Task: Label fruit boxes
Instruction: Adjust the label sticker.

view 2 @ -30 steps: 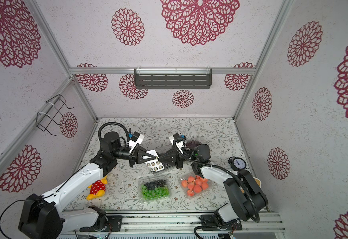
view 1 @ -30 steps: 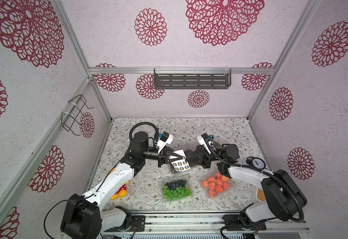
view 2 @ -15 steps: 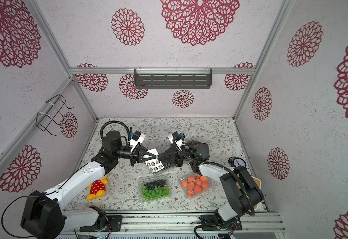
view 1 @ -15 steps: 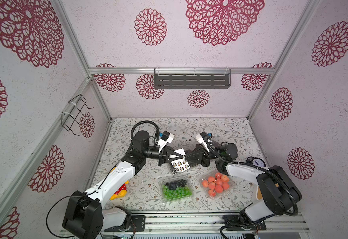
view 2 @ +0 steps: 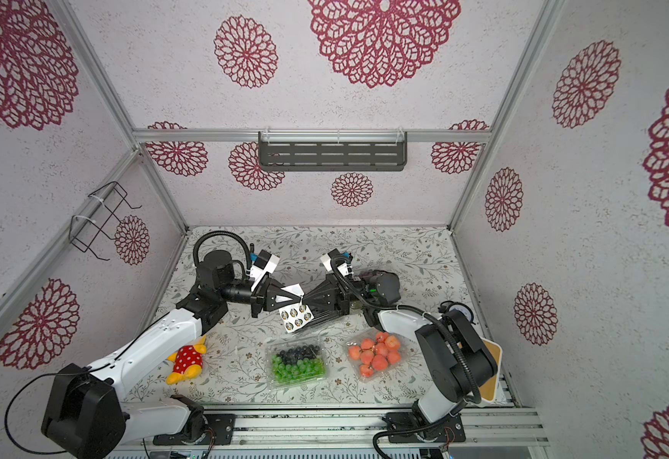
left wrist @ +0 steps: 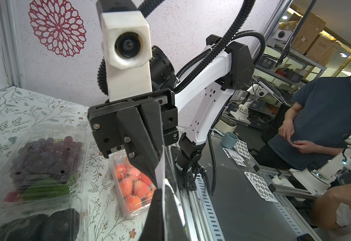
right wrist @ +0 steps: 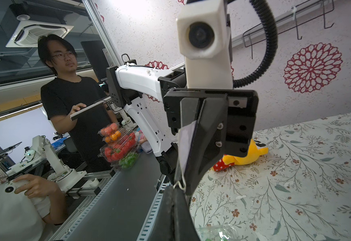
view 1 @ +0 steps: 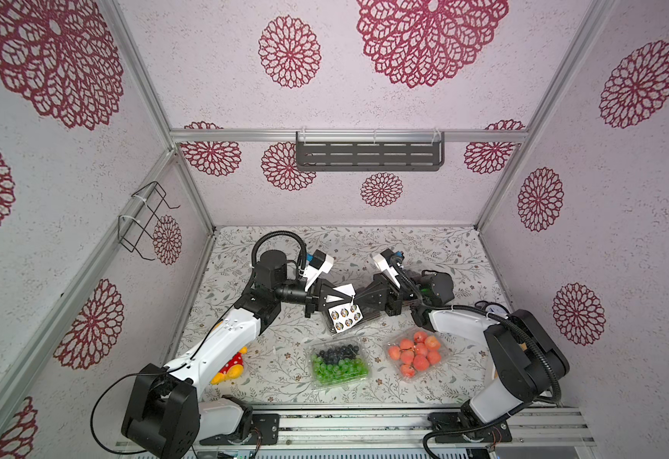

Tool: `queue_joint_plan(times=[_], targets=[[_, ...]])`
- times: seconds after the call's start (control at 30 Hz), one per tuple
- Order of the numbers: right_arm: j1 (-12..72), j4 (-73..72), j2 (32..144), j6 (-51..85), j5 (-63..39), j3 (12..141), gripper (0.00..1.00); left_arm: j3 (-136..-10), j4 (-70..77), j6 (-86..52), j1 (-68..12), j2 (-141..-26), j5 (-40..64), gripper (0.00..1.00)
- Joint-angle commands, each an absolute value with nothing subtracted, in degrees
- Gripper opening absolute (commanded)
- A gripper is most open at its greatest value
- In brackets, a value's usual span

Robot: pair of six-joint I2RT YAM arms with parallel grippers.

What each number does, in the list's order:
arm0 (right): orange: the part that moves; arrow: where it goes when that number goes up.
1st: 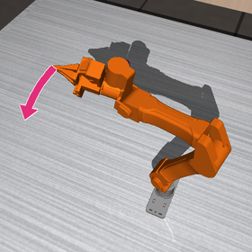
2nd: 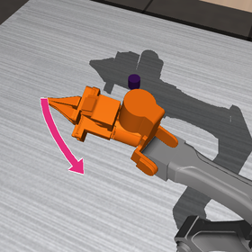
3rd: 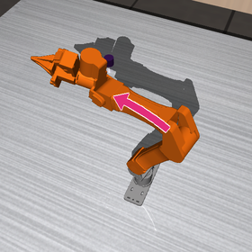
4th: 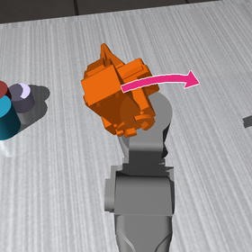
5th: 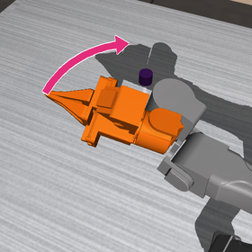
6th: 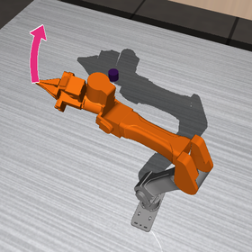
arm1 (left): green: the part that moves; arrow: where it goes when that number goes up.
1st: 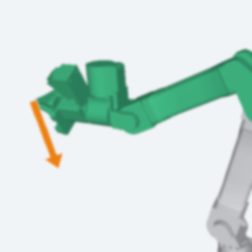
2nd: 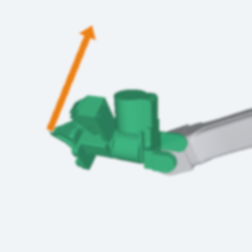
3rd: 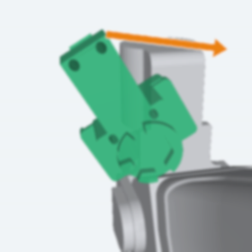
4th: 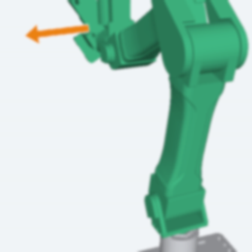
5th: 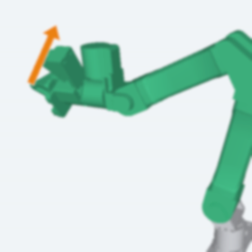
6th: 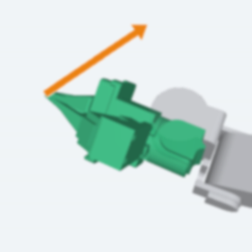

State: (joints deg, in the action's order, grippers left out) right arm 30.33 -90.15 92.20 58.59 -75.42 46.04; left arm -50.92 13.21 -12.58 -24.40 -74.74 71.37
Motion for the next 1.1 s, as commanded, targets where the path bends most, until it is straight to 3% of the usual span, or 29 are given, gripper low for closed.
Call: queue_joint_plan(times=[0.0,0.43,0.97,1.07], targets=[[29.3,-96.3,92.4,59.2,-74.0,48.2,0.00,-52.1,15.1,-13.3,-24.6,-75.1,74.1,0.00],[28.4,-96.3,91.8,58.8,-73.9,47.4,0.00,-50.9,23.6,-19.5,-24.5,-76.2,74.1,0.00],[27.5,-96.3,89.0,59.5,-75.3,45.0,0.00,-52.3,17.7,-16.2,-24.0,-76.1,74.0,0.00],[27.3,-96.4,88.8,59.5,-75.3,44.5,0.09,-52.3,16.1,-14.5,-24.0,-75.5,73.6,0.00]])
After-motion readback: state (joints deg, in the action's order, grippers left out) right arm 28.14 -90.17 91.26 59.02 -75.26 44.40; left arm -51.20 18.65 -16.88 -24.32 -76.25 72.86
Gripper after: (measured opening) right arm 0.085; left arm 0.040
